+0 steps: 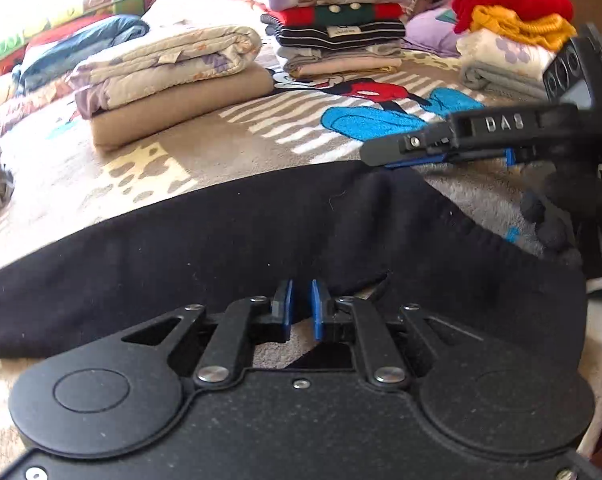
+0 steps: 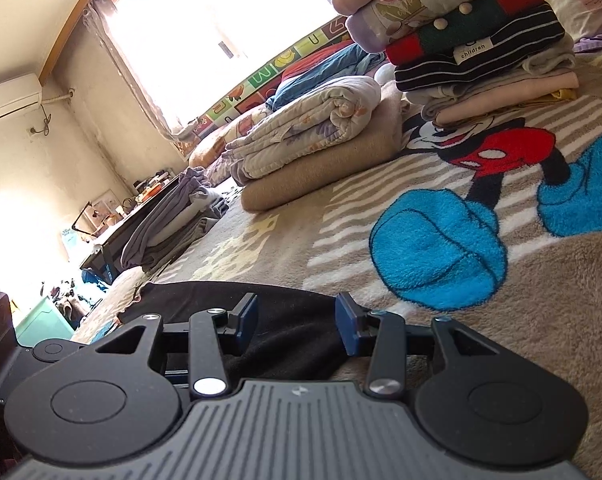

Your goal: Fold clothes

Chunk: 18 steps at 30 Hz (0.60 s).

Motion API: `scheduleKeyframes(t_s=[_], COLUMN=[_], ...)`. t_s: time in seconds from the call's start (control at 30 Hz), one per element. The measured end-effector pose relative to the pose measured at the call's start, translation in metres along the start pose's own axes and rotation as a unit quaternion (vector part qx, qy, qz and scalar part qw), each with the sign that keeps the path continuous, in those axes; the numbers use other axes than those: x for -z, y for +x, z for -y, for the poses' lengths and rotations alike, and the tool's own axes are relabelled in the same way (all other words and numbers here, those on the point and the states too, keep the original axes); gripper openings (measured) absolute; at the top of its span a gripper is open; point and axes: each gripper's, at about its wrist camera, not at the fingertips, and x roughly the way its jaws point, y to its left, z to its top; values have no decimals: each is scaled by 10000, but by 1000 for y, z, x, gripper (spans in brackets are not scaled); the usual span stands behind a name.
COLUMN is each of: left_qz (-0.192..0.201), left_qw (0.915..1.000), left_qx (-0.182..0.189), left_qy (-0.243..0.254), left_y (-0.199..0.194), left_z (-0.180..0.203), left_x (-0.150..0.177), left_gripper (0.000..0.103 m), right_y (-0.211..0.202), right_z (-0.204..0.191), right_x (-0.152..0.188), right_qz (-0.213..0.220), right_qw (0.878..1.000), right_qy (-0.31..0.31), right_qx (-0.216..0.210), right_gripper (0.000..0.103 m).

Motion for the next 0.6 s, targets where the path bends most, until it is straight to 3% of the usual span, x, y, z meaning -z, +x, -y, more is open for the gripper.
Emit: scheduleKeyframes(t_s=[0.13,0.27,0.37,0.43,0.53,0.6], left_qz=[26,417,368,-35,86,161], left_qw=[9999,9967,9917,9905,9838,9790], left_qx=[-1,-228,-502,-894,-793,-1149], left_qy=[146,-654,-1125,-1048,-1606,-1676], left_y=[-17,-41,-37,-21,-30,-38], left_z=[-5,-48,-78,-93,-123,-139], left_x=[2,7,12,19,24,24], left_gripper=[8,8,8,9,10,10], right_y=[-1,-1,0,-1,-2,-2], right_z=[1,2,2,3,3,3], right_x=[0,1,1,1,1,1], right_qz=[22,41,48,50,56,65], right_qw=[10000,10000,9999,9999,9999,9999], right_qy=[38,45,65,82,78,77], right_qx=[-37,-50,-64,-74,-77,-81], right_gripper=[43,43,43,43,43,43])
